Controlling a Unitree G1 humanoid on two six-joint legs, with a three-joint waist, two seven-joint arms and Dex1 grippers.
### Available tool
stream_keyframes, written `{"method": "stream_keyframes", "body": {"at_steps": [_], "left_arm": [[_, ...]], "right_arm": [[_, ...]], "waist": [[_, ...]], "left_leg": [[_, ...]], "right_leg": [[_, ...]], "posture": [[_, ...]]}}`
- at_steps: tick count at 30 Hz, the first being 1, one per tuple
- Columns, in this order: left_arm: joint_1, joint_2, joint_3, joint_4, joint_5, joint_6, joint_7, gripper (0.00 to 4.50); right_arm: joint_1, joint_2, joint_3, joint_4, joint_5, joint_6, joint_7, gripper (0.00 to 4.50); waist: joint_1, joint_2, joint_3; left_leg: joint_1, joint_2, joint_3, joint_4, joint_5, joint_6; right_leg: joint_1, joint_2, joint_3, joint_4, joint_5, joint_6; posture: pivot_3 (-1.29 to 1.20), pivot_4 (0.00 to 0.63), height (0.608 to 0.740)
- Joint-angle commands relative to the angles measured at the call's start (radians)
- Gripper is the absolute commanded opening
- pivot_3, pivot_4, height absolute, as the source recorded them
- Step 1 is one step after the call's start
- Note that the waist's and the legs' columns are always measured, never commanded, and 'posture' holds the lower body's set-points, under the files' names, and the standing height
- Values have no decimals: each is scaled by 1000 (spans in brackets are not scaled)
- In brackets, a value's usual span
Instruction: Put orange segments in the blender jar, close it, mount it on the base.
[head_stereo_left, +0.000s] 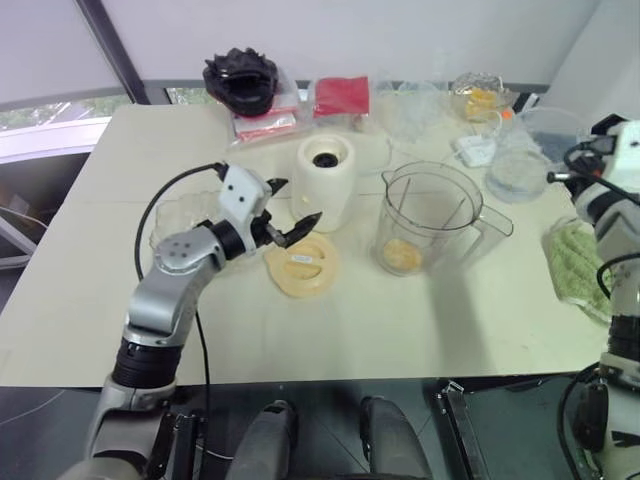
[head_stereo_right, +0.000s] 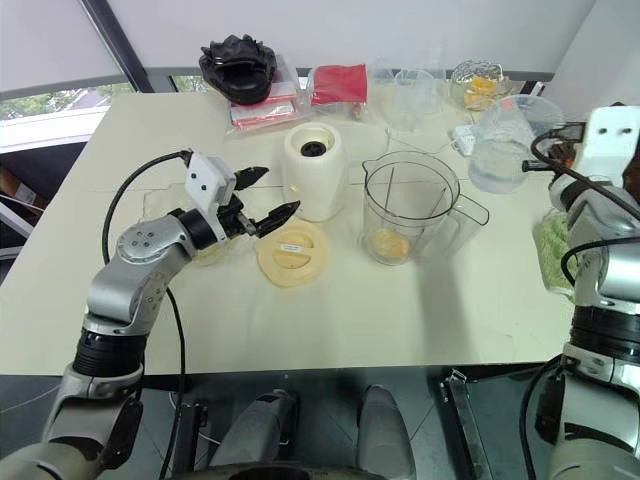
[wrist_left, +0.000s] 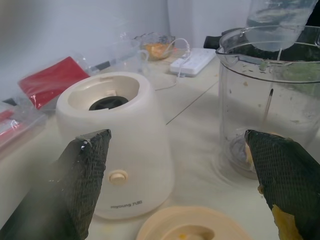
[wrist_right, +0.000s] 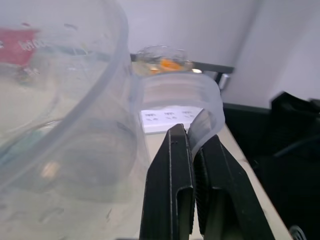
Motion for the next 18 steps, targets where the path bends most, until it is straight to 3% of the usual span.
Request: {"method": "stream_keyframes", "body": {"at_steps": [1,18], "left_arm": [[7,-4,-2,-24,0,-24,6,4500],[-6,-7,-5,-16,4,-22,5,4500]], "right_arm": [[-23,-41,2,-84,-28,-27,34,23],[58,-92,55,-166,-211,-196,118,23]], "waist": [[0,0,0],[-1,0,0]], "left_leg": [[0,0,0,0,0,0],[0,0,0,0,0,0]], "right_leg": [[0,0,0,0,0,0],[-1,0,0,0,0,0]], "posture": [[0,150,740],[0,150,740]]}}
